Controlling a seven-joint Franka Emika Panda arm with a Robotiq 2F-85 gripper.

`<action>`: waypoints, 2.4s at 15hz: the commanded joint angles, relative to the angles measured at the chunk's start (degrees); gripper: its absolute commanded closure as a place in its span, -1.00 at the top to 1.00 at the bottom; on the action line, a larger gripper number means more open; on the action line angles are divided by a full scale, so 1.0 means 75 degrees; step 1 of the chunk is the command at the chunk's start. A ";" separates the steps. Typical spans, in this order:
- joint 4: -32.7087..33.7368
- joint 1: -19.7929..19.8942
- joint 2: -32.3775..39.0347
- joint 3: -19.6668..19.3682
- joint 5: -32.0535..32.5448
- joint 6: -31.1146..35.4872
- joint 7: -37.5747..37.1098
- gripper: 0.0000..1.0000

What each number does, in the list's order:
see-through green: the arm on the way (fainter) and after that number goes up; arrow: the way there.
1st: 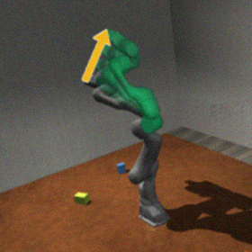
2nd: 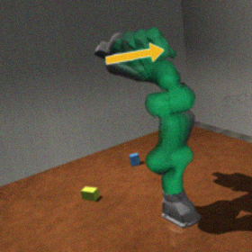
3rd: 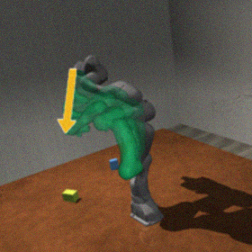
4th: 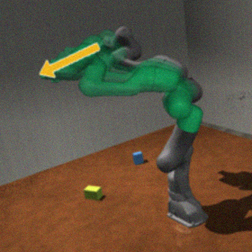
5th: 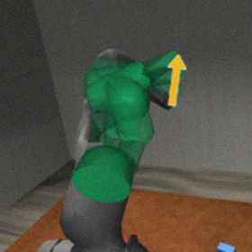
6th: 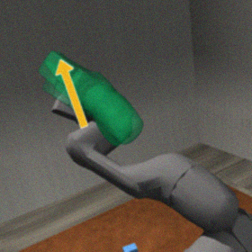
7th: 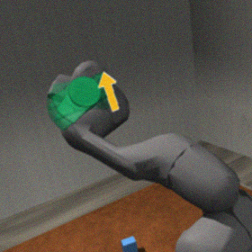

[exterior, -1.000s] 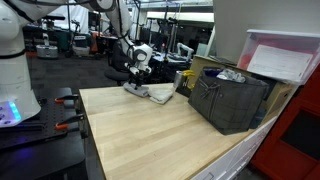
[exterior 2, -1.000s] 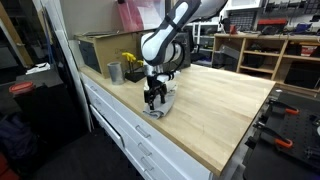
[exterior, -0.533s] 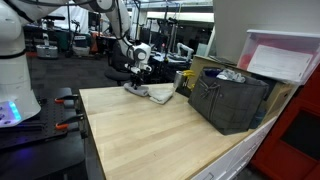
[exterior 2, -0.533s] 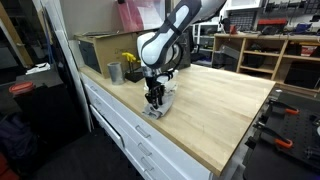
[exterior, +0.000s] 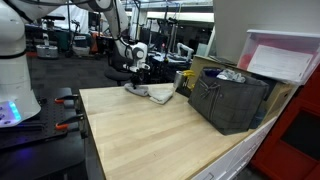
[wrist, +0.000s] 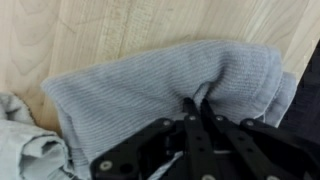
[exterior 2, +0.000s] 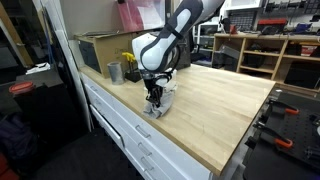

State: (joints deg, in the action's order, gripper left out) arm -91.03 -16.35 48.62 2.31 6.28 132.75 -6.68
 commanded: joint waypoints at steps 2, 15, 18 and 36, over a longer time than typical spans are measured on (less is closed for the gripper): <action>-0.0709 0.0017 -0.0238 -0.0359 0.0094 0.0085 -0.0777 -0.97; -0.2564 0.1377 -0.1058 -0.1241 -0.0310 0.0211 -0.1609 -0.96; -0.2660 0.1669 -0.1075 -0.1433 -0.0326 0.0159 -0.1624 -0.96; -0.3611 0.1449 -0.2970 -0.1504 -0.0307 0.0584 -0.2220 0.80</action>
State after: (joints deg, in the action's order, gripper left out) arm -117.26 -5.49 30.28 -10.91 4.84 135.28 -22.13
